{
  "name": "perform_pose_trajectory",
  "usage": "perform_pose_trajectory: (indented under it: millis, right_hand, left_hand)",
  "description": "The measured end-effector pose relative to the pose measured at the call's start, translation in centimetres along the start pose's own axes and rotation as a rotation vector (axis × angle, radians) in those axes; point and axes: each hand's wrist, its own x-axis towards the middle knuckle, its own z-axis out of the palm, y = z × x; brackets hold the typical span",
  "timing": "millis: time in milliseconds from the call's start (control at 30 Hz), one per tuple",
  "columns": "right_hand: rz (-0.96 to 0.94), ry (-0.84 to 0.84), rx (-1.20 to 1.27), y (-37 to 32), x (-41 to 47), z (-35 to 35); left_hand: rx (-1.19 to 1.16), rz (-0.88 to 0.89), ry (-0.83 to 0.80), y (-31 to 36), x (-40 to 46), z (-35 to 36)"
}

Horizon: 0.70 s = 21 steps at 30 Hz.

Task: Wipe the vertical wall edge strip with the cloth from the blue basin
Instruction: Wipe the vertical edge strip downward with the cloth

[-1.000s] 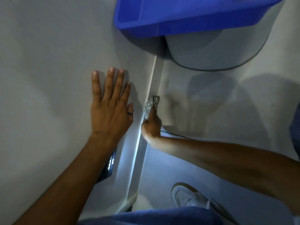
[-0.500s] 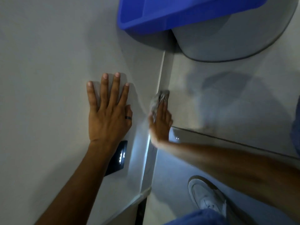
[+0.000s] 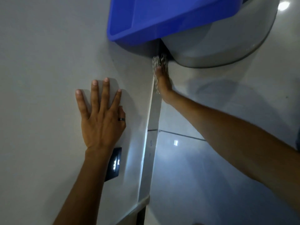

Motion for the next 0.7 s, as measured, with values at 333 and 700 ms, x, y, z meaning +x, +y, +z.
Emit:
perform_pose_trajectory:
  millis: [333,700]
  right_hand:
    - [-0.301,0.068,-0.514,9.9,-11.7,1.0]
    - [-0.294,0.14,-0.371,5.2,-3.1,3.0]
  left_hand:
    - [-0.007,-0.012,0.008,0.1,0.1,-0.1]
    - [0.038,-0.007,0.046,0.0,0.3,1.7]
